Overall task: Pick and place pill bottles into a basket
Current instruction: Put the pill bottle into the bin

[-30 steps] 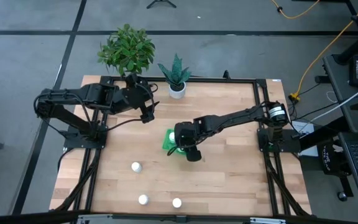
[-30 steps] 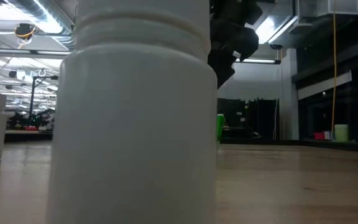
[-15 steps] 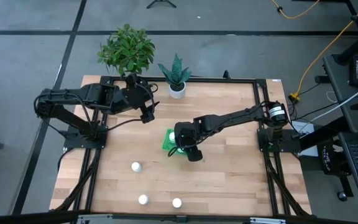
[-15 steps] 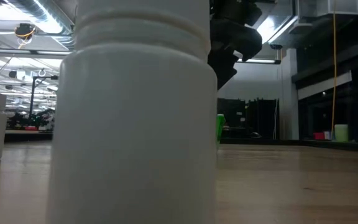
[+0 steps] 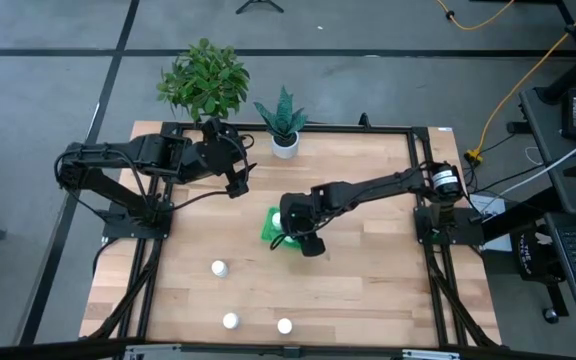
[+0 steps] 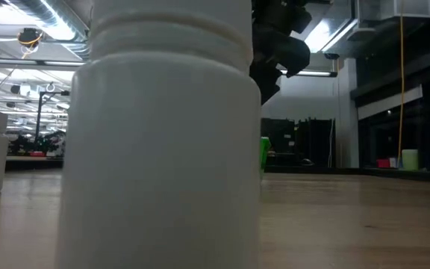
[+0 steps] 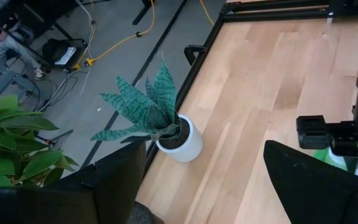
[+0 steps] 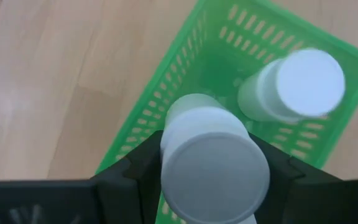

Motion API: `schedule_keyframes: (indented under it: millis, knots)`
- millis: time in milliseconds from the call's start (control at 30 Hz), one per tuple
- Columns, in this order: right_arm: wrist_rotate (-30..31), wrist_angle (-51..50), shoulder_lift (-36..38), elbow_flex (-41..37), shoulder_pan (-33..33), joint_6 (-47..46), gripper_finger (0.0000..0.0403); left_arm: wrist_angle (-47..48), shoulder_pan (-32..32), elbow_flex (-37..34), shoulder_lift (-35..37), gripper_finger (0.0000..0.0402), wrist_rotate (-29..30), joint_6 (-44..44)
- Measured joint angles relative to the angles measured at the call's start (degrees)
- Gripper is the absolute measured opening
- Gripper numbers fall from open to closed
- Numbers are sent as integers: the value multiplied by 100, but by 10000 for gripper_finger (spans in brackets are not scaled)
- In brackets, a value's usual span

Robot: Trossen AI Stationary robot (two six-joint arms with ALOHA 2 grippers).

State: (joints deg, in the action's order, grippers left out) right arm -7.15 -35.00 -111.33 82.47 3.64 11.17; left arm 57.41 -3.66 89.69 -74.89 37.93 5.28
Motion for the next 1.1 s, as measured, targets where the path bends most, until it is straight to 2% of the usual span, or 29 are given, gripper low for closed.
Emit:
schedule_keyframes:
  millis: [133,400,800,1100]
  knots:
    - [212,-338,-130,402,-35,212,176,-26,0,0,0,320,7,-2]
    - [255,-1467,-1006,1568,-46,487,176,-39,-2,0,0,320,15,46]
    - [257,-1544,-1279,1649,105,573,175,-20,-151,0,-2,320,24,146]
    - [453,-1517,-1279,1649,-110,576,175,-18,-151,0,-1,320,1,146]
